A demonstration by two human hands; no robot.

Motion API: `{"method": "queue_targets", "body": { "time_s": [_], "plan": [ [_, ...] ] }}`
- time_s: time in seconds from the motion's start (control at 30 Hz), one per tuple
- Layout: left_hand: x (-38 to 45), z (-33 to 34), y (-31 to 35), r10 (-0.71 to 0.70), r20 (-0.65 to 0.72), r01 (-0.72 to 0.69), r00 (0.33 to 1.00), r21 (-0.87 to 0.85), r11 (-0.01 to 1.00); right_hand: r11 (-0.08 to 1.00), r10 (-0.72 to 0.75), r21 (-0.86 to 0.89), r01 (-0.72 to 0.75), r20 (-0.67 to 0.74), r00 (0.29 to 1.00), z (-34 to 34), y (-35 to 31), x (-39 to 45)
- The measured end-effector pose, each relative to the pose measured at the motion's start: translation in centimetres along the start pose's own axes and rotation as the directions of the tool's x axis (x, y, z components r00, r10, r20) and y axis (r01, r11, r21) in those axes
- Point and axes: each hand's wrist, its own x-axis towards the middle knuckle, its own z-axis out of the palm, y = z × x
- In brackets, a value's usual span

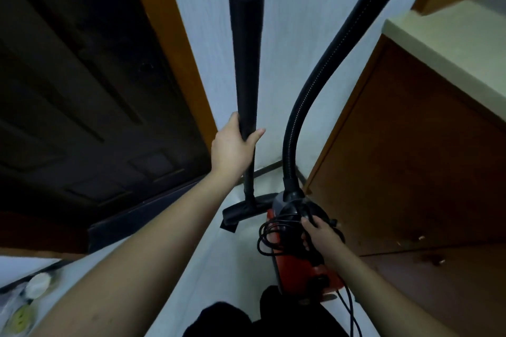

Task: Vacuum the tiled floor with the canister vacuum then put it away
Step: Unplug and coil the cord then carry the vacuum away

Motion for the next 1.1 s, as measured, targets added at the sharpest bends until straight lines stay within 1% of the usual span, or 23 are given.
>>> {"method": "queue_targets", "body": {
  "time_s": [0.07,0.13,0.23,0.3,0.43,0.53,0.67,0.9,1.0,1.1],
  "plan": [
    [2.3,1.5,-0.9,-0.030,0.036,0.030,0.999,-0.018,0.999,1.000,0.020,-0.006,-0.020,0.001,1.000,-0.2,-0.6,2.4],
    [4.4,3.1,-1.9,-0.046,0.082,0.046,0.996,-0.005,0.999,0.998,0.058,0.028,-0.058,-0.025,0.998,-0.2,-0.6,4.6],
    [7.9,6.1,-3.9,-0.026,0.152,0.020,0.988,0.038,0.999,0.992,0.111,0.066,-0.107,-0.058,0.992,0.3,-1.0,8.4],
    [10.3,8.6,-5.7,-0.054,0.192,0.054,0.980,0.009,0.999,0.986,0.136,0.104,-0.128,-0.073,0.988,0.9,-0.8,11.9],
    [15.1,14.4,-10.5,-0.093,0.216,0.108,0.972,-0.057,0.993,0.973,0.182,0.167,-0.161,-0.119,0.976,2.7,0.7,19.2],
    [17.5,18.5,-14.1,-0.101,0.223,0.119,0.970,-0.069,0.990,0.963,0.192,0.213,-0.165,-0.114,0.975,4.4,2.8,24.0],
    [19.9,23.6,-18.0,-0.058,0.238,0.084,0.970,-0.101,0.991,0.967,0.189,0.200,-0.159,-0.142,0.972,5.6,5.8,30.2],
    [22.9,30.8,-24.9,0.000,0.248,0.014,0.969,-0.055,0.998,0.925,0.267,0.325,-0.196,-0.189,0.945,7.5,10.9,40.4],
    [23.3,33.5,-27.2,0.029,0.295,-0.020,0.955,-0.032,0.999,0.922,0.292,0.319,-0.220,-0.196,0.936,8.1,13.3,44.1],
    [23.7,36.3,-29.5,0.047,0.304,-0.049,0.951,0.000,0.999,0.928,0.307,0.281,-0.245,-0.199,0.931,8.4,15.4,47.5]
  ]
}}
